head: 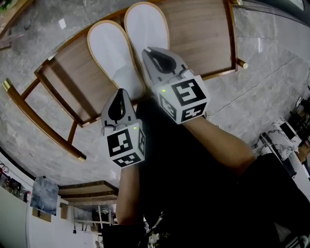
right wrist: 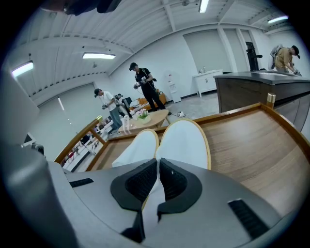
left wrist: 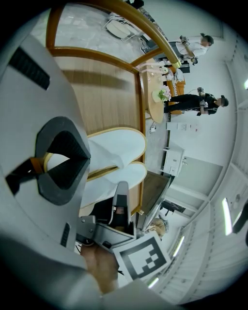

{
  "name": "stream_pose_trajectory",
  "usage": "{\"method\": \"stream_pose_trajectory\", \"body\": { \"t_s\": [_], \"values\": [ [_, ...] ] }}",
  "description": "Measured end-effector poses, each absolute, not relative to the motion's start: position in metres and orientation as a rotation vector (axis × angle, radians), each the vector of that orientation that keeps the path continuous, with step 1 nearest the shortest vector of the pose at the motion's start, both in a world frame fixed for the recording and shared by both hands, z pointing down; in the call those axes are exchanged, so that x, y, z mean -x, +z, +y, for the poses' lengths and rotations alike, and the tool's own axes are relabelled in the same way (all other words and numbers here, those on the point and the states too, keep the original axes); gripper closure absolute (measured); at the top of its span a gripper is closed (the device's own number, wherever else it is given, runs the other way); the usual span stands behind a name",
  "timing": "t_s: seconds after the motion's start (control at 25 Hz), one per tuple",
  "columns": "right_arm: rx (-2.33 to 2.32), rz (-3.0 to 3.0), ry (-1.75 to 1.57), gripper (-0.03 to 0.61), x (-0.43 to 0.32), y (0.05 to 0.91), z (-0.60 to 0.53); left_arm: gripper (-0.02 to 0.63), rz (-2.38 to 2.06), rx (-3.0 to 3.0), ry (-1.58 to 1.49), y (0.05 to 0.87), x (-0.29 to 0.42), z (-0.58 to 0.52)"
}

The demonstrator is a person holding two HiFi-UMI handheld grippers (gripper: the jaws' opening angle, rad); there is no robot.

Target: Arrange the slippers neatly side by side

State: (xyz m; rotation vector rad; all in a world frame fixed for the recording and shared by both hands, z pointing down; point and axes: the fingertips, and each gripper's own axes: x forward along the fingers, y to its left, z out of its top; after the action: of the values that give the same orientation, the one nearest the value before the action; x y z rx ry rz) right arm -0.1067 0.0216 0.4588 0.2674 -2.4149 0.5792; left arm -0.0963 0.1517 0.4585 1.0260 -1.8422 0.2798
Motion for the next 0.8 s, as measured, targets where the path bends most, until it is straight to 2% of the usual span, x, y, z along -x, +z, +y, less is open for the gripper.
{"method": "stream_pose_trajectory", "body": {
  "t_s": [0.6, 0.72, 0.8],
  "values": [
    [-0.172, -2.435, 0.542, 0.562, 0.101, 0.460, 0.026, 0.612, -1.837, -1.042, 0.286, 0.459, 0.092, 0.148],
    [-0.141, -2.452, 0.512, 0.476, 0.101, 0.456, 0.031, 0.611, -1.844, -1.055, 0.286, 0.458, 0.092, 0.146],
    [-0.126, -2.457, 0.479, 0.476, 0.100, 0.452, 0.033, 0.611, -1.851, -1.064, 0.282, 0.455, 0.093, 0.144]
  ]
}}
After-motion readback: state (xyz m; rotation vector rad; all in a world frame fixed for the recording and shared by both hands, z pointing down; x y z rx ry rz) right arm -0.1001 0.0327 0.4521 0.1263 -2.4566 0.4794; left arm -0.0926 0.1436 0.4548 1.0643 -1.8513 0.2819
